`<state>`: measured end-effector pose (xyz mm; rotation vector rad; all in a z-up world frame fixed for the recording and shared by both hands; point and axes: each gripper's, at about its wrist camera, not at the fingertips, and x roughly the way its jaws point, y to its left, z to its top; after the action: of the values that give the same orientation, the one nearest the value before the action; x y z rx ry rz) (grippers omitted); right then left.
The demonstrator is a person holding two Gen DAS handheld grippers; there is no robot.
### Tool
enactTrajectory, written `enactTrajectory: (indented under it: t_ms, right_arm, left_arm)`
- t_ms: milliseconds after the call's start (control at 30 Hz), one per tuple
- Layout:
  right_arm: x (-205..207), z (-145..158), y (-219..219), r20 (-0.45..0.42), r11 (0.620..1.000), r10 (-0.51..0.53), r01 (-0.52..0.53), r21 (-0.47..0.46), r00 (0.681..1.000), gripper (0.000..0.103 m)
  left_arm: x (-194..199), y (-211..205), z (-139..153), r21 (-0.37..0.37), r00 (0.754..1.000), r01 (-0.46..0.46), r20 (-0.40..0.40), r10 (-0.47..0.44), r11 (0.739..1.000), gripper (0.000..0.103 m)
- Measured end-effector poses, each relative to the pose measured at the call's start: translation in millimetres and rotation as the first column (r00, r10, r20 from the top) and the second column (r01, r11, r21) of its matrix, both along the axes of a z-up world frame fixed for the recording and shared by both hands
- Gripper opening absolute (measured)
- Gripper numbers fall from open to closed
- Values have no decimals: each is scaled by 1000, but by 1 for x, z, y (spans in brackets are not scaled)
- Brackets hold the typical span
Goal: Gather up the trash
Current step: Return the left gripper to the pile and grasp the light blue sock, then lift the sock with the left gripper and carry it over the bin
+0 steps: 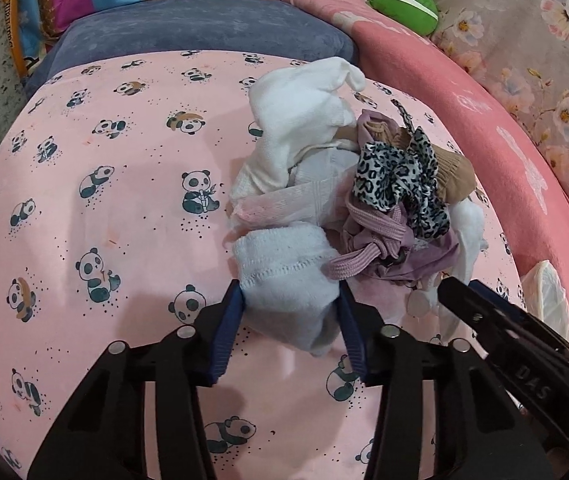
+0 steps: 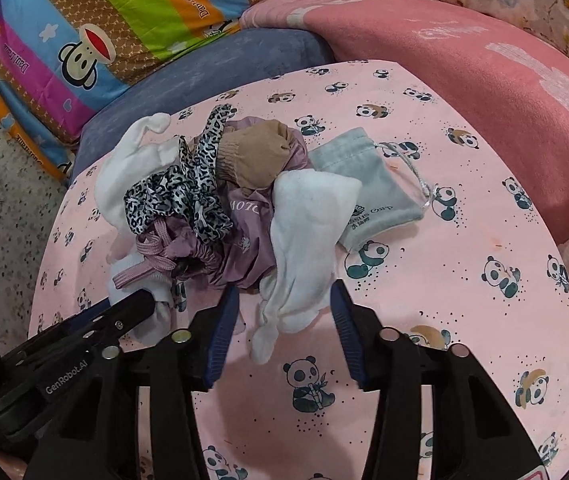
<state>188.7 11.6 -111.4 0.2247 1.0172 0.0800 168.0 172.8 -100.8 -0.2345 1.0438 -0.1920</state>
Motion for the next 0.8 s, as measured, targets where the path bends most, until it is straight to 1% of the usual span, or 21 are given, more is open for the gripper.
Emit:
enactTrajectory:
  t_ms: [33,100,133,167,200,367,433,633,800]
  right_arm:
    - [1,-2,0,-8,1000,2,-1,2,1000,30]
    - [0,-6,-1,-17,1000,2,-1,4,1000,18]
    - [0,-6,-1,-17,1000,1,-1,6,1000,15]
    - [-2,-6,-2,-15,1000,0,0,10,1000,9]
    - [-3,-5,-3,-12,1000,0,0,14,1000,7]
    - [-16,14,-11,39,1000,-15,14,17,999,5]
    - [-22,26,-16,69,999,-24,22,26,997,5]
    - [-42,64,-32,148,998,-40,32,57,988,5]
    - [-59,96,-46,212,997,-50,36,70,976,5]
  left_arm:
    - [0,-1,1,-3,1000,5,1,-5,1000,36]
    - [-2,-1,2,-6,1000,5,1,-5,1000,33]
    - [-3,-1,3,-7,1000,6,2,-6,1000,30]
    - [-5,0,5,-5,1000,5,4,-5,1000,29]
    - [-5,-1,6,-6,1000,4,6,-4,1000,28]
    - [-14,-1,22,-8,999,-3,34,3,1000,26]
    - [-16,-2,30,-8,999,-3,51,3,1000,26]
    - [-28,-11,63,-6,992,10,127,-9,1000,26]
    - [-37,-28,90,1,981,42,189,-41,999,26]
